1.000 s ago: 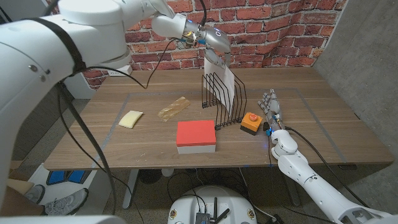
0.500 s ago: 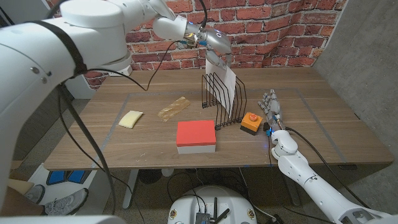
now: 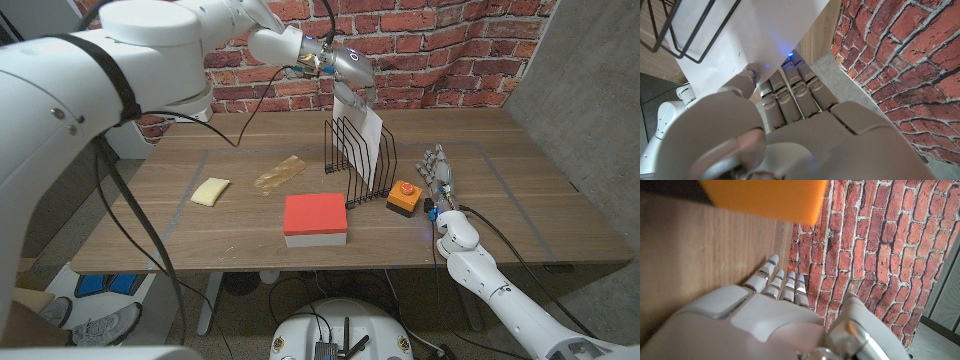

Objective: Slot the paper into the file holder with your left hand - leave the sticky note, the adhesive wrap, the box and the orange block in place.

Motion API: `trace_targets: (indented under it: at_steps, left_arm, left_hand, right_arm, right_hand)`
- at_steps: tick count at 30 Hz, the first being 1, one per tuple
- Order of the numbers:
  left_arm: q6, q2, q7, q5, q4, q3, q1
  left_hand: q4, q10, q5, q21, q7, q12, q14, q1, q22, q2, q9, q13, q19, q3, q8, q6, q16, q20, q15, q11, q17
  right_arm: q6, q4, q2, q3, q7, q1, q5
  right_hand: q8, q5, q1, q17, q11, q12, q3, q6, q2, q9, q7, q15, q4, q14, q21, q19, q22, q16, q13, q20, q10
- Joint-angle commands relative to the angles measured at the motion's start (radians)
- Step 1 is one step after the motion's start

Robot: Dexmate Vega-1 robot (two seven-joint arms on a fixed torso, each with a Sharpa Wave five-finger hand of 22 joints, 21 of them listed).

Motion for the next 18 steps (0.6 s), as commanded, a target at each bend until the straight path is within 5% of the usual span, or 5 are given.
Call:
trace_targets:
  at_steps: [1, 18]
  left_arm:
    - [-0.032, -0.007, 0.021, 0.016, -0.002, 0.007, -0.010]
    - [-0.081, 0.003, 0.047, 0.058, -0.009, 0.007, -0.018]
  left_hand:
    - [-0.001, -0.001, 0.003, 0.002, -0.002, 0.000, 0.009, 0.002, 0.002, 0.006, 0.005, 0.001, -0.005, 0.001, 0.003, 0.005, 0.003, -0.110, -0.098, -0.009, 0.003]
    - [-0.002, -0.001, 0.003, 0.002, -0.002, 0.000, 0.009, 0.002, 0.002, 0.005, 0.005, 0.001, -0.007, 0.000, 0.004, 0.005, 0.003, -0.111, -0.100, -0.009, 0.003]
  right_arm:
    - [0.009, -0.015, -0.003, 0.004, -0.005, -0.017, 0.000]
    - [0.010, -0.007, -0.006, 0.004, 0.010, -0.010, 0.002]
  right_hand:
    - [0.001, -0.005, -0.004, 0.005, -0.001, 0.006, 0.007, 0.007, 0.038, 0.004, -0.003, -0.002, 0.002, 0.005, 0.003, 0.008, 0.005, 0.006, 0.001, -0.001, 0.003]
    - [0.001, -0.005, -0.004, 0.005, 0.000, 0.006, 0.007, 0.008, 0.038, 0.004, -0.004, -0.003, 0.002, 0.005, 0.003, 0.009, 0.005, 0.006, 0.001, 0.000, 0.003]
